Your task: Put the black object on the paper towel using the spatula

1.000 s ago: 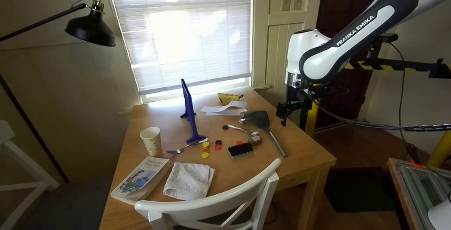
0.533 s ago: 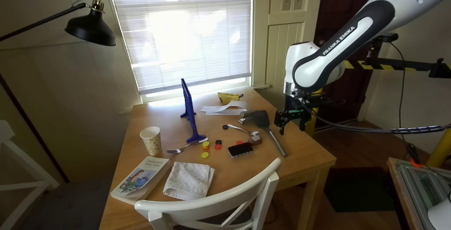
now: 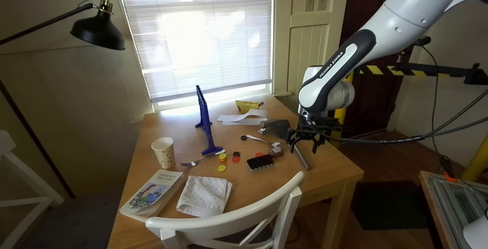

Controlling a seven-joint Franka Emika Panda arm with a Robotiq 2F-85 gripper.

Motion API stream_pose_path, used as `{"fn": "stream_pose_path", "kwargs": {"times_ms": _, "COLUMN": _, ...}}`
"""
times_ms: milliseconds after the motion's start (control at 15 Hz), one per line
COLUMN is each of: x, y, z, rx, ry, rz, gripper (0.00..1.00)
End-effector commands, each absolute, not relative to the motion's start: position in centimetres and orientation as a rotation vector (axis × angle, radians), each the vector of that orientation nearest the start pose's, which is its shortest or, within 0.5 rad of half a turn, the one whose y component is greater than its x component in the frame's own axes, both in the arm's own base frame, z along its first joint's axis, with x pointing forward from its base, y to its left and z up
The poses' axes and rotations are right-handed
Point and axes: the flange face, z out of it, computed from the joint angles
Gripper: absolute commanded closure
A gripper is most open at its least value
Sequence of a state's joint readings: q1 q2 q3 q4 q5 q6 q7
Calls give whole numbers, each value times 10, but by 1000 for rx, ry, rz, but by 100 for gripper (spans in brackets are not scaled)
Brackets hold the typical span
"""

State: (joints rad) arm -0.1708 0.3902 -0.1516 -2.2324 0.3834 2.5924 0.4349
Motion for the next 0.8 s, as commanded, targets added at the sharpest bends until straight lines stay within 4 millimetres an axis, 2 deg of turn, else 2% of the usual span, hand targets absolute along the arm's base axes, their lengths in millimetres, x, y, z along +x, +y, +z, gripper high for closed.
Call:
{"fn": "stream_pose_path", "kwargs": {"times_ms": 0, "x": 535, "y": -188, "z": 174, "rx": -2565, "ry": 1562, "rz": -45, "gripper": 0}}
{"fn": "stream_pose_path", "kwargs": {"times_ms": 267, "x": 547, "y": -192, "z": 163, "rx": -2606, "ry": 1565, "rz": -107, "gripper": 0}}
{"fn": "stream_pose_path", "kwargs": {"times_ms": 467, "x": 548, "y": -193, "z": 157, "rx": -2635, "ry": 1559, "rz": -124, "gripper": 0}}
{"fn": "stream_pose_path", "kwargs": {"times_ms": 533, "x": 547, "y": -194, "z": 157, "rx": -2639, "ry": 1559, "rz": -122, "gripper": 2}}
{"fn": "stream_pose_path", "kwargs": {"times_ms": 733, "x": 541, "y": -200, "z": 154, "rx": -2660, "ry": 1566, "rz": -105, "gripper": 22}}
